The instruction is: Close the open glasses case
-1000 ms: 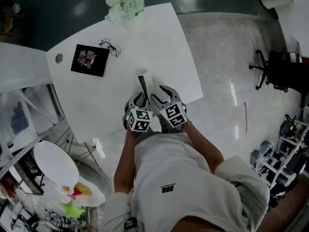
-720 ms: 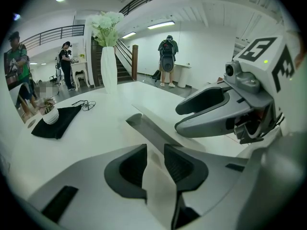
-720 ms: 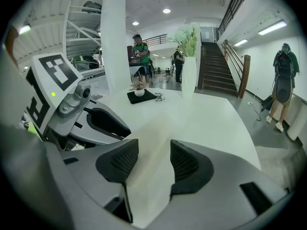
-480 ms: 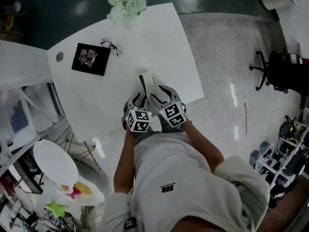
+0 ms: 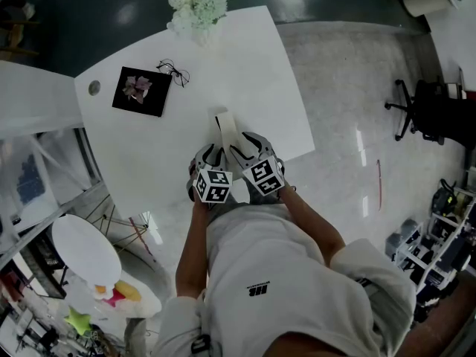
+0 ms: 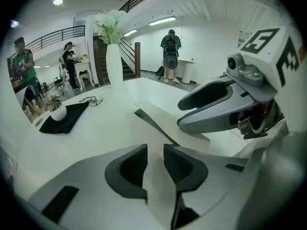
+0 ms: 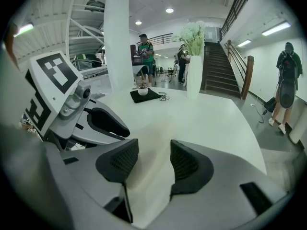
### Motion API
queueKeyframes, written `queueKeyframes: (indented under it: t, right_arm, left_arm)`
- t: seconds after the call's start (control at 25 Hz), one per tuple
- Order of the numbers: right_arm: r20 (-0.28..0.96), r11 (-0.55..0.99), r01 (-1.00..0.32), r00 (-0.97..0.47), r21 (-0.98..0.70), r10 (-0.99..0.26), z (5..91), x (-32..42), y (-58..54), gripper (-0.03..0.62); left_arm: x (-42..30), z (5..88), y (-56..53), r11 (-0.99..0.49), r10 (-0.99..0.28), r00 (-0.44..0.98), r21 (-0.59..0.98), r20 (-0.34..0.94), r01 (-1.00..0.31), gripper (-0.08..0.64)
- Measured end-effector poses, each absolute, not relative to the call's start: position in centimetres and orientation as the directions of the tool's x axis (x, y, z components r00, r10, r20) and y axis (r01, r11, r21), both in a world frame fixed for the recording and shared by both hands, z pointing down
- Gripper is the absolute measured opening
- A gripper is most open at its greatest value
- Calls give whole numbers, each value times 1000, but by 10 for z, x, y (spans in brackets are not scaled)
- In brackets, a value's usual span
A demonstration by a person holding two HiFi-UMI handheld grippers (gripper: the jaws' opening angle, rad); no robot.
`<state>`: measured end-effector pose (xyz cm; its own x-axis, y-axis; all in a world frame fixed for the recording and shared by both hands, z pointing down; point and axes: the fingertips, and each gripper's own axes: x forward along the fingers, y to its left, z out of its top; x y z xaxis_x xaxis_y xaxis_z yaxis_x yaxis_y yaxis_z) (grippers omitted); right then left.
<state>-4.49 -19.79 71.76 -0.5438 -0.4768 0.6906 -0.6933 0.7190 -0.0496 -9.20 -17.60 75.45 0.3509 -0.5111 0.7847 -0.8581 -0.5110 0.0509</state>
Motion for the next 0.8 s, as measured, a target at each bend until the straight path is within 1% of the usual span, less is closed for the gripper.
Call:
queueKeyframes:
  t: [0.28,0.6,0.8]
  right_arm:
    - [699,716,-697,-532,-41,-478,717,-51,-197,213]
    - [708,705,-709,-511,-26,-487,721,-56,-194,213]
    - [706,692,-722,-493,-6,-509,717,-55,-192,213]
  left_arm:
    - [-99,760,-172,-505,-496,336,49,801,-862,118]
    - [-104,762,-164,-512,-487,350,63,800,-856,120]
    - [-110,753,-162,-508,-507,366,73,781,-859,120]
